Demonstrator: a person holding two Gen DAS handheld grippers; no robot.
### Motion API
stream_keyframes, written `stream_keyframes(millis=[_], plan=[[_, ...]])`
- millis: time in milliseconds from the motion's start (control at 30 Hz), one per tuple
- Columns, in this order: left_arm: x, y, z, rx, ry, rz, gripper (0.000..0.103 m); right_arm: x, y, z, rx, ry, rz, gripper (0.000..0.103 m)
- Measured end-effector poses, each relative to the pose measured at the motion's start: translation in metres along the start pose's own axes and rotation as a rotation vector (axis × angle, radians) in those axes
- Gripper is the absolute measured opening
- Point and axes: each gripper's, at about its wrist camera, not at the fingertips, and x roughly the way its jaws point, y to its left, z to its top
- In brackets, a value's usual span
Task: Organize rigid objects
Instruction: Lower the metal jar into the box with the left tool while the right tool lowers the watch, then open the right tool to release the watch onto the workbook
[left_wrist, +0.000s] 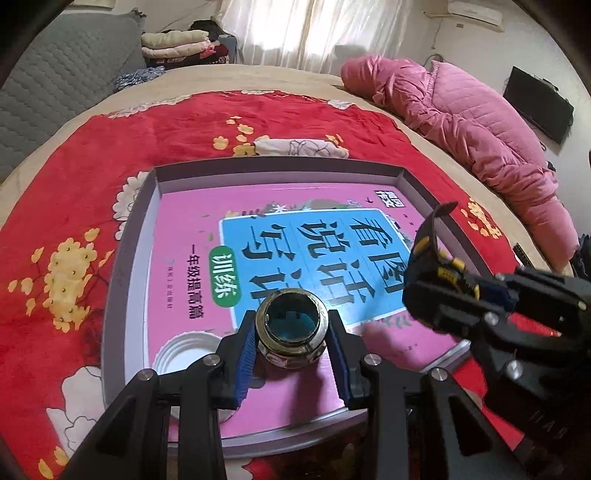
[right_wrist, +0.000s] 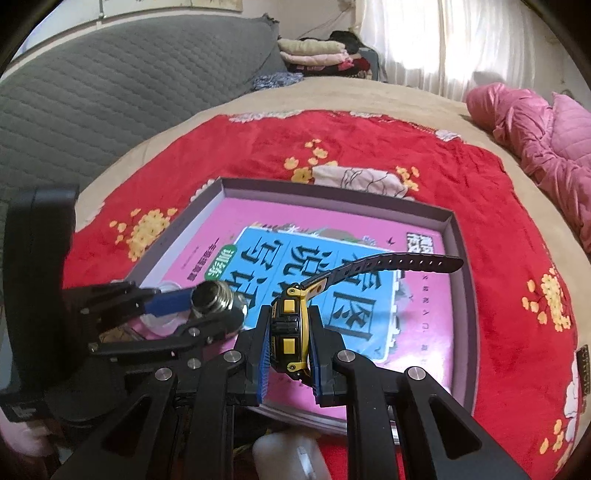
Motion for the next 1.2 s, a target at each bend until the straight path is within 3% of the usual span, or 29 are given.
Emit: stream_keyframes(millis=[433, 1200], plan=[[-0.001, 0.002, 0.000, -0.005, 0.001, 0.000, 0.036, 0.018, 0.003, -0.015, 0.005, 0.068, 0.012, 0.018], [-0.001, -0.002, -0.001, 0.012, 0.006, 0.009, 0.036, 0.017, -0.003, -0.023, 0.041, 0.075, 0.010, 0.020]])
